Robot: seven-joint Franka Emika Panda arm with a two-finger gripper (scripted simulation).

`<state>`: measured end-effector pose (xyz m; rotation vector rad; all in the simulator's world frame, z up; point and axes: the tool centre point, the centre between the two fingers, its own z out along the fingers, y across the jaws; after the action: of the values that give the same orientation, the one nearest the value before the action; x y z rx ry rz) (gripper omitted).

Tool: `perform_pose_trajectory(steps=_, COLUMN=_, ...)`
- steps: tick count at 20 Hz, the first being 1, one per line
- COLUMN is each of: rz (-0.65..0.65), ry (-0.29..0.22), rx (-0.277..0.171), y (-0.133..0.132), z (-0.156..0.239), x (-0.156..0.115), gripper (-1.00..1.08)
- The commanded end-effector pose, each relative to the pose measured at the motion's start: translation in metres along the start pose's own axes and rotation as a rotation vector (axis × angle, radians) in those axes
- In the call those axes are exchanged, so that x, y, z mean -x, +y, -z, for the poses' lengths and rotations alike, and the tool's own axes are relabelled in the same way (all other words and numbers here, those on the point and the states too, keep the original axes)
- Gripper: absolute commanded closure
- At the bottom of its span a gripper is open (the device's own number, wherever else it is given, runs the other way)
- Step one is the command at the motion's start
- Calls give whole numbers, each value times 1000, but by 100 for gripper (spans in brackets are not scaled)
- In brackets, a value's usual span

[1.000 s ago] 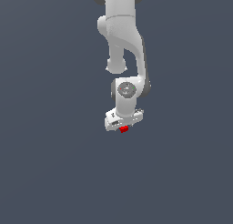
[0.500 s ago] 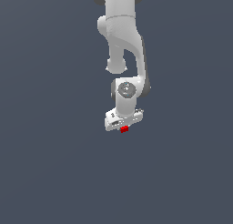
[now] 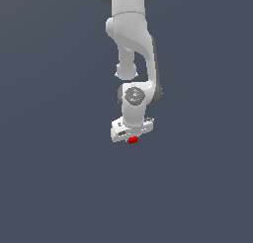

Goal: Pick up the red cube and move it to a goal position.

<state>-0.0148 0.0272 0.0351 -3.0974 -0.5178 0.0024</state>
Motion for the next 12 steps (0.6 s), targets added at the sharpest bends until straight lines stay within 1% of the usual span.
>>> perform_pose_trajectory(steps=1, rz=-1, ry=1, rx=1, y=10, z=11, x=-3, gripper=108)
perform_pose_trajectory(steps=5, rz=-1, ry=1, rx=1, y=33, z=35, x=-9, gripper=108)
perform_pose_trajectory(steps=12, rz=0, ry=2, rx=0, y=79, z=86, x=-24, gripper=108)
